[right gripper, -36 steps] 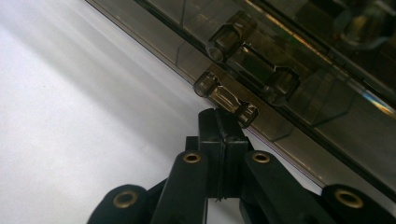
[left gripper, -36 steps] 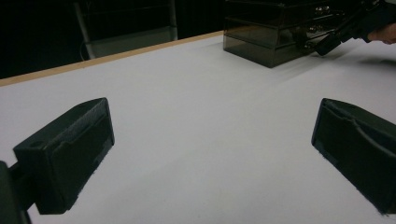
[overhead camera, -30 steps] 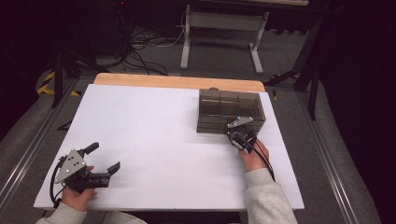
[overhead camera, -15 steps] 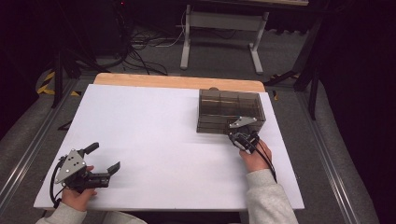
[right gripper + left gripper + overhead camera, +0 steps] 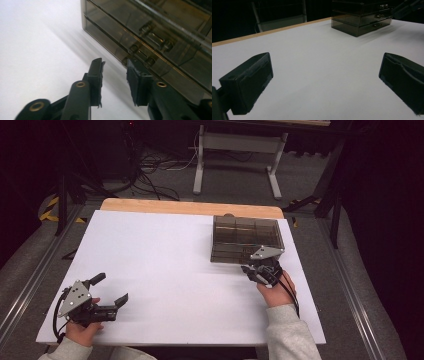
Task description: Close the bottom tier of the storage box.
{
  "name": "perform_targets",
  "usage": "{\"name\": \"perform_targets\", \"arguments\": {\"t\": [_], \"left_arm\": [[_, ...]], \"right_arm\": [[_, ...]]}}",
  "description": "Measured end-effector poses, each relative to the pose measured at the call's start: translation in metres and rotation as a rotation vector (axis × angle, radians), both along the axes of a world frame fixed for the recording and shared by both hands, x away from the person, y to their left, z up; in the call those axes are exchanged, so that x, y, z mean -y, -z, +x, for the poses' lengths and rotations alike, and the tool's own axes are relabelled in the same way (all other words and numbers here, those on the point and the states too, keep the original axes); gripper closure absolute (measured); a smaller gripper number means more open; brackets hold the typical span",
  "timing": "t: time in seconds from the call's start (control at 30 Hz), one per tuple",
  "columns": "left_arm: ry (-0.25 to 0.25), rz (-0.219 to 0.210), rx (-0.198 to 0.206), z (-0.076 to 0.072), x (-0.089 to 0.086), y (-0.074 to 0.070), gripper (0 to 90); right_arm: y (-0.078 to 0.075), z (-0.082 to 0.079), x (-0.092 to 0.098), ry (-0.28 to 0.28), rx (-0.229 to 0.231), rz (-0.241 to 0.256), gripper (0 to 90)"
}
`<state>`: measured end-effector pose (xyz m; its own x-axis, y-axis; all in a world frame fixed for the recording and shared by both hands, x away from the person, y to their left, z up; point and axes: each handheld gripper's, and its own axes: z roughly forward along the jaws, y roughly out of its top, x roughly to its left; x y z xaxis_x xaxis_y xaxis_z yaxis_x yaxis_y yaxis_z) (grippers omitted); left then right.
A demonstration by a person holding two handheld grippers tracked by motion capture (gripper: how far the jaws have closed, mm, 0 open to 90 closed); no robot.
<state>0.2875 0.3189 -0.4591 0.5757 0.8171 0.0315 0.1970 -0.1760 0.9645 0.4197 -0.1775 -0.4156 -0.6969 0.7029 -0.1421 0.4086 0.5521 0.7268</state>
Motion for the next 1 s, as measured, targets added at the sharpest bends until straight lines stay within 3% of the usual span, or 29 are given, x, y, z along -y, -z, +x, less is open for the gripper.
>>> {"name": "perform_targets", "arguments": {"t": [0.23, 0.4, 0.63, 0.77, 1.0], "left_arm": [[-0.002, -0.003, 0.001, 0.000, 0.000, 0.000, 0.3], [-0.004, -0.005, 0.002, -0.001, 0.000, 0.000, 0.3], [-0.003, -0.005, 0.002, -0.001, 0.000, 0.000, 0.3], [-0.003, -0.004, 0.001, -0.001, 0.001, 0.000, 0.3], [-0.002, -0.003, 0.001, -0.001, 0.001, 0.000, 0.3]], "right_arm": [[-0.010, -0.015, 0.004, -0.063, 0.023, 0.108, 42.8], [-0.009, -0.023, 0.008, -0.089, 0.024, 0.154, 25.0], [-0.007, -0.036, 0.016, -0.121, 0.069, 0.261, 2.8], [-0.001, -0.043, 0.019, -0.163, 0.091, 0.318, 0.0], [0.009, -0.057, 0.020, -0.189, 0.112, 0.322, 0.0]]}}
